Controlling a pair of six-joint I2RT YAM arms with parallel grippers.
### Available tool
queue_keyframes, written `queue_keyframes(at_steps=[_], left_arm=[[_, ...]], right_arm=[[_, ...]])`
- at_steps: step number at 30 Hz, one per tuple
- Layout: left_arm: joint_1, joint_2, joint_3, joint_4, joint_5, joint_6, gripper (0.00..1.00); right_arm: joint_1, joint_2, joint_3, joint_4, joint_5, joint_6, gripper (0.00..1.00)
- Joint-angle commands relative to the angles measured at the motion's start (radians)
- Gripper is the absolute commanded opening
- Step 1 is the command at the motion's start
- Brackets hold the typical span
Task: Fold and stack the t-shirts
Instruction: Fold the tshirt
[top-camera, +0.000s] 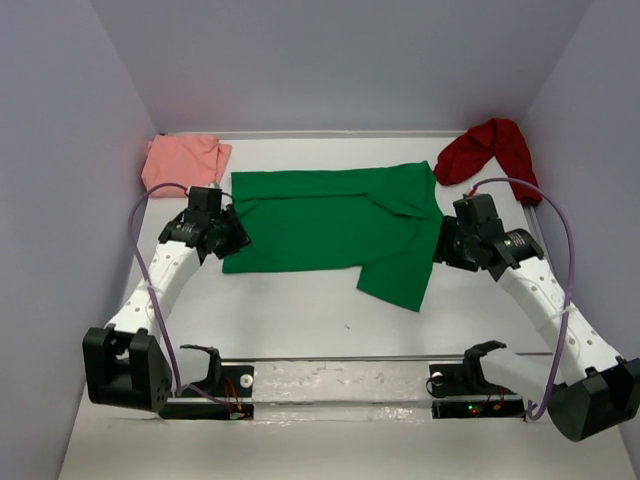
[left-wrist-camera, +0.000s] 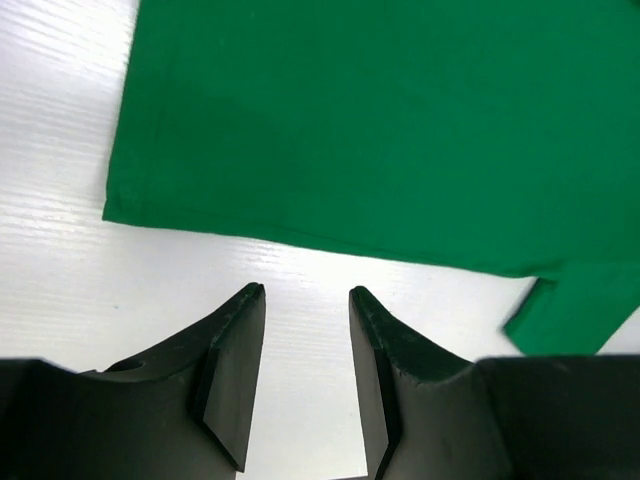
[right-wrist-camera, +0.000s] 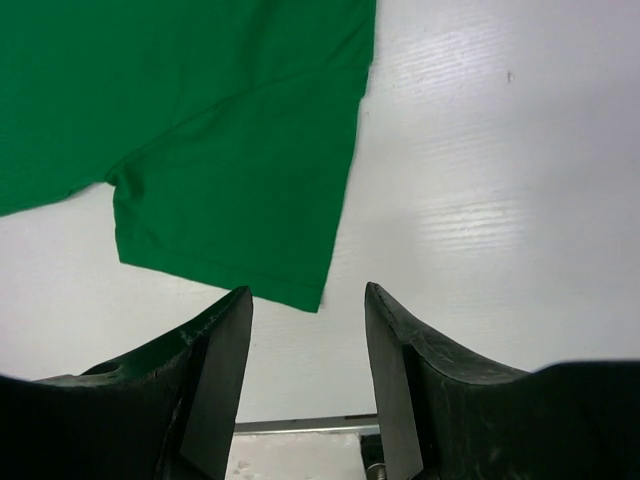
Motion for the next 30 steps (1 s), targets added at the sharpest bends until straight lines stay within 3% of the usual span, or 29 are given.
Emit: queue_keyframes(at_steps=[1, 5, 16, 22, 30], left_arm=[[0.048, -0.074, -0.006, 0.007, 0.033, -0.011, 0.49], [0.099, -0.08, -0.018, -0.018, 0.021, 0.015, 0.5], [0.173, -0.091, -0.06, 0.027, 0.076, 0.067, 0.5], [0.173, -0.072, -0.074, 0.056, 0.127, 0.063, 0.5], [0.173, -0.114, -0.063, 0.051, 0.142, 0.066, 0.5]], right_arm=[[0.035, -0.062, -0.069, 0.011, -0.039, 0.134, 0.54], [0.121, -0.093, -0.108, 0.013, -0.102, 0.249, 0.54], [0.415, -0.042, -0.293, -0.04, 0.223, 0.66, 0.49], [0.446, 0.12, -0.306, -0.024, 0.276, 0.699, 0.44], [0.446, 0.134, -0.284, 0.049, 0.317, 0.644, 0.42]])
